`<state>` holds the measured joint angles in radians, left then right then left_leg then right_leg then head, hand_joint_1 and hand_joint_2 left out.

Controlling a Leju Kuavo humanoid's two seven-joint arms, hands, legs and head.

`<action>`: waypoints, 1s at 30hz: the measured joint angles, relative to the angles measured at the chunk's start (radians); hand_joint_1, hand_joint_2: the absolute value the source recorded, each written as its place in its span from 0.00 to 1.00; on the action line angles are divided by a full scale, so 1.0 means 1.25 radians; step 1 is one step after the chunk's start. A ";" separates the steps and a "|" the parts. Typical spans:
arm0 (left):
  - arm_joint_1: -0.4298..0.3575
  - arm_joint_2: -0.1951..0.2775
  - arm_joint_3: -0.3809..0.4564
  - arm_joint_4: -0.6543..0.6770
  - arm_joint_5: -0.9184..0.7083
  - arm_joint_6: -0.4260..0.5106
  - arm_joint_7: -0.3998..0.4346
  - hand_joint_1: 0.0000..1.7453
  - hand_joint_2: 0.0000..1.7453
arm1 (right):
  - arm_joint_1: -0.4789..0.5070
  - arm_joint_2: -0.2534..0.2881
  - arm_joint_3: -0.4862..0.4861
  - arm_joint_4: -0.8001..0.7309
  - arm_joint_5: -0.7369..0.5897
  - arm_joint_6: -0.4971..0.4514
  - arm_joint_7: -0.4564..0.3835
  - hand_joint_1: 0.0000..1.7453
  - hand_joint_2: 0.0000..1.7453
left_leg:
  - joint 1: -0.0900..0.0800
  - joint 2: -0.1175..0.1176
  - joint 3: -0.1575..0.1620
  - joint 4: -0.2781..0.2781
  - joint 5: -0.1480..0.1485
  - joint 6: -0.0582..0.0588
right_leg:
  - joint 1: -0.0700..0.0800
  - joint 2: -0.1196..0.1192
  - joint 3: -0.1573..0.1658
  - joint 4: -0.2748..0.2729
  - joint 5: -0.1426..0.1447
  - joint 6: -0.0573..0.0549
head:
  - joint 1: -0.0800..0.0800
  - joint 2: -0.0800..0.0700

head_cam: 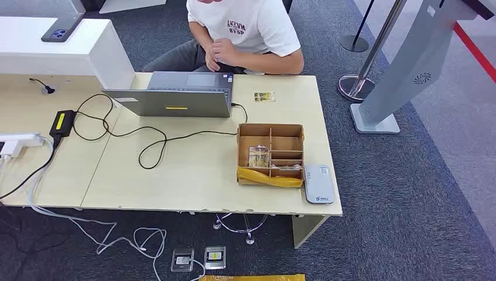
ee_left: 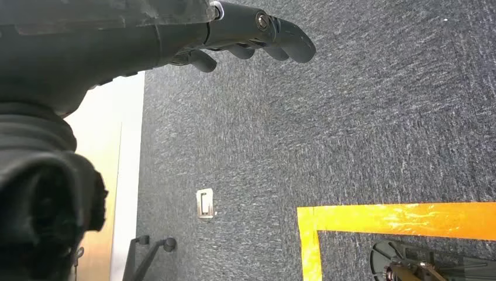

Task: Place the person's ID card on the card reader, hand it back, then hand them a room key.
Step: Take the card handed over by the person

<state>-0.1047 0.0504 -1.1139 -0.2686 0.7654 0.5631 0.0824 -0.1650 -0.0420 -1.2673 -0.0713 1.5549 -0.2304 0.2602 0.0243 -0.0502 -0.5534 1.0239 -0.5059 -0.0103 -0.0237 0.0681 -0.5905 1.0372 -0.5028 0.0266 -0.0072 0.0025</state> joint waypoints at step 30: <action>0.000 0.000 0.000 0.004 0.016 -0.002 -0.024 0.00 0.00 | -0.037 -0.087 -0.055 0.000 -0.108 -0.130 -0.132 0.00 1.00 | -0.002 0.001 -0.001 0.000 0.000 0.000 | -0.002 0.001 0.000 0.000 0.001 0.001 | 0.000 0.000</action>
<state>-0.1050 0.0504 -1.1139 -0.2638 0.7860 0.5605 0.0524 -0.2118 -0.1513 -1.3359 -0.0718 1.4196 -0.3935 0.0953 0.0222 -0.0492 -0.5541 1.0240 -0.5058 -0.0099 -0.0261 0.0694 -0.5904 1.0372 -0.5019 0.0279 -0.0078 0.0024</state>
